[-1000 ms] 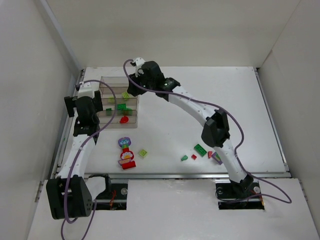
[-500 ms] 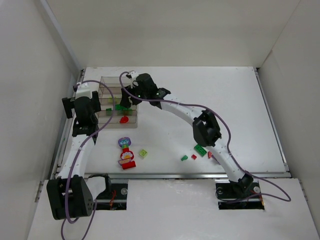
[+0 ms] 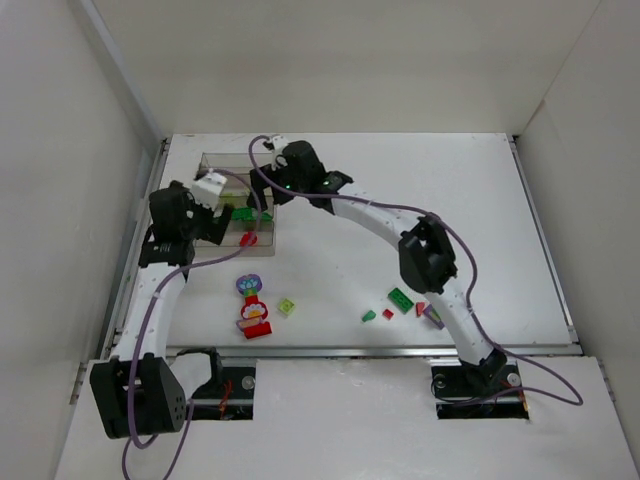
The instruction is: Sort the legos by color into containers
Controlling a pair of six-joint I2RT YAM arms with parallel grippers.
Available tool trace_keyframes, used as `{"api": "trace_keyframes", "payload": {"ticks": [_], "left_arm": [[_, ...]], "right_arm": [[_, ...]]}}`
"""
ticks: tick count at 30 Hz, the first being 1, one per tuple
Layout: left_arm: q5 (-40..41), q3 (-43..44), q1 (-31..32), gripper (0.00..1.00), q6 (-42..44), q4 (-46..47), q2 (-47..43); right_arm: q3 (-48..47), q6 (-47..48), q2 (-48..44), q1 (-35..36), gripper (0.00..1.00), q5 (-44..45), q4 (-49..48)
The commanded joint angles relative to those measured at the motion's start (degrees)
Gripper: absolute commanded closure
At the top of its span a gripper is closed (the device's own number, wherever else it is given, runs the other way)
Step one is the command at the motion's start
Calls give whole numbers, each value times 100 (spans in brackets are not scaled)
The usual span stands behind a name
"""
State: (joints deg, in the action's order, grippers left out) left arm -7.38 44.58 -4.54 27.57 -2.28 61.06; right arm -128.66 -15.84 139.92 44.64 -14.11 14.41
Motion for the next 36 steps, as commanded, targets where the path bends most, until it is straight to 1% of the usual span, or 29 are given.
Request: {"api": "trace_keyframes", "payload": {"ticks": [1,2,3,4,5,6,7,8,11,13,14,16,17,18,20,21,23,25,29,30,32,35,36], "left_arm": [[-3106,743,320,8,2703,-2060,37],[-3251,815,487,6,3501,-3179,99],[-3253,816,889,5,4901,-3625,256],[-3035,816,1119,5,5394,-3952,345],[-2902,816,1348,5,5695,-4225,424],[-2779,755,1541,5,5950,-4306,581],[-2682,754,1909,5,6640,-4376,644],[-2551,606,2052,5,6986,-4377,696],[-2636,552,2474,4,8076,-4316,872],[-2804,656,2667,4,8351,-4316,1204],[-2883,736,2860,4,8465,-4403,1363],[-3067,1008,3028,5,8738,-4648,1706],[-3068,1087,3203,7,8739,-4745,2056],[-3120,1253,3300,10,8808,-4842,2216],[-3069,1317,3494,13,8809,-5080,2558],[-3068,1317,3651,13,8861,-5080,2621],[-2770,1255,3758,14,9072,-5238,2709],[-2664,1185,3758,16,9073,-5386,2780],[-2462,1299,3758,16,9362,-5817,2833],[-2409,1299,3758,16,9363,-5992,2833],[-2461,1299,3811,16,9267,-5994,2833],[-2522,1238,3925,16,8881,-5697,2946],[-2523,1168,3925,16,8497,-5521,2947]], "right_arm": [[673,-174,-1509,-394,0,399,-396],[945,-174,-1720,-578,0,487,-396],[1444,-174,-1922,-667,0,488,-396],[1684,-174,-2272,-746,0,566,-343],[1895,-174,-2432,-816,0,645,-343],[2289,-174,-2573,-869,0,698,-343],[2458,-105,-2810,-948,0,760,-343],[2616,-104,-2908,-949,0,821,-291],[3092,-42,-3180,-949,0,875,-290],[3268,-42,-3234,-949,0,875,-290],[3442,-42,-3312,-949,0,875,-290],[3610,-42,-3392,-949,0,875,-290],[3750,-42,-3470,-949,0,936,-290],[3830,-42,-3558,-949,0,936,-290],[4049,27,-3612,-949,0,1059,-290],[4103,28,-3699,-949,0,1112,-290],[4217,98,-3779,-949,0,1190,-290],[4297,212,-3832,-949,0,1244,-290],[4358,265,-3832,-949,0,1244,-290],[4358,265,-3832,-949,0,1244,-290],[4410,265,-3832,-949,0,1244,-290],[4411,265,-3832,-949,0,1244,-290],[4481,265,-3832,-949,0,1244,-290]]}}
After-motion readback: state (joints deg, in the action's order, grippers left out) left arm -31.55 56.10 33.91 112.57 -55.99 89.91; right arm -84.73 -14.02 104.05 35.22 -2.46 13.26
